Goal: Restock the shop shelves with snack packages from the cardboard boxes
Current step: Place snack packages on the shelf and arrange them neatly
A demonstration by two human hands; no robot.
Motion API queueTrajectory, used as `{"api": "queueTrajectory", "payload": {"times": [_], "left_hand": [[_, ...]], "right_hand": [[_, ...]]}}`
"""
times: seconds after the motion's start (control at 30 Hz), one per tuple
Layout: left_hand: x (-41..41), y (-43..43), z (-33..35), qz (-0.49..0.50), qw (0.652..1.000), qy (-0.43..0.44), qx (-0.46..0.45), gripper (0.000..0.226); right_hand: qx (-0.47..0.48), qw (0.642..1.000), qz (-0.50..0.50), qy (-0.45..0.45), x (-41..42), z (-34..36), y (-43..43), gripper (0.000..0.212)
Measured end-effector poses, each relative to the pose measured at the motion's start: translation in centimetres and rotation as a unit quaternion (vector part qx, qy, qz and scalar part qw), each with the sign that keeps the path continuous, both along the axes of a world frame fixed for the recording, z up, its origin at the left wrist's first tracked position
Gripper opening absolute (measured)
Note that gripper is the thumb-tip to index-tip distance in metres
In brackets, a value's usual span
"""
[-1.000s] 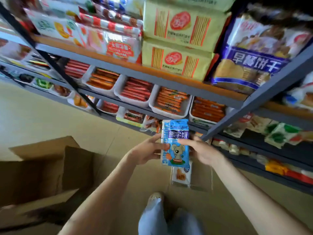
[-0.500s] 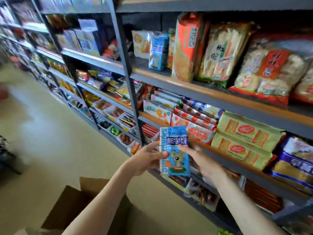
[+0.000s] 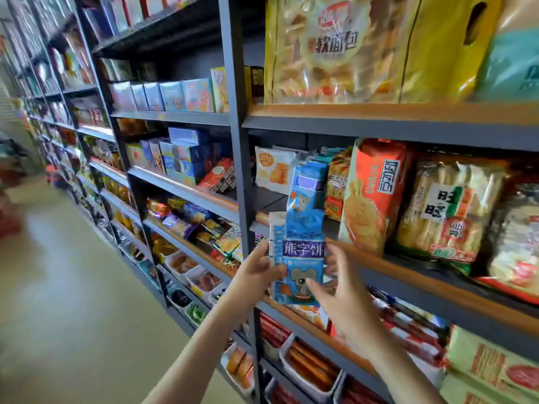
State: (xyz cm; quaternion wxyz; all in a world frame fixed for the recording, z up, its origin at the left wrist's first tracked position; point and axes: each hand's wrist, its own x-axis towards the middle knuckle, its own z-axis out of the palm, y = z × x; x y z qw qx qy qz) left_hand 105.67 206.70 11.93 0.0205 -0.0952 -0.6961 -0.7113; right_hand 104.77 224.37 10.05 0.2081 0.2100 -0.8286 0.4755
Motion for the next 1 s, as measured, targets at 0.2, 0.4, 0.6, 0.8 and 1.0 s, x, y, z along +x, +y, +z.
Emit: {"api": "queueTrajectory", "payload": {"times": [0.2,0.4,0.6,0.8,1.0], "left_hand": [[-10.6,-1.0,4.1,0.017,0.996,0.069,-0.052,0.045],[-18.8,-2.7,5.7,-0.009,0.996,0.051,-0.078,0.043],[-23.5,-2.5,5.2,-0.036,0.989,0.019,-0.142,0.042],[-25.5,-2.8,4.9,-0.075,0.979,0.004,-0.191,0.041],[-26.7,-3.5,3.5,-0.041,0.979,0.018,-0.199,0.036]], "right_hand": [[0.013,0.994,-0.089,0.065,-9.6,3.0,-3.5,0.064],[0.035,0.986,-0.148,0.068,-16.2,4.5,-5.8,0.06],[0.028,0.982,-0.182,-0.041,-19.1,4.1,-7.1,0.064],[0.046,0.968,-0.236,-0.075,-20.1,3.6,-7.6,0.061],[0.092,0.962,-0.245,-0.077,-20.3,3.1,-8.4,0.064]]}}
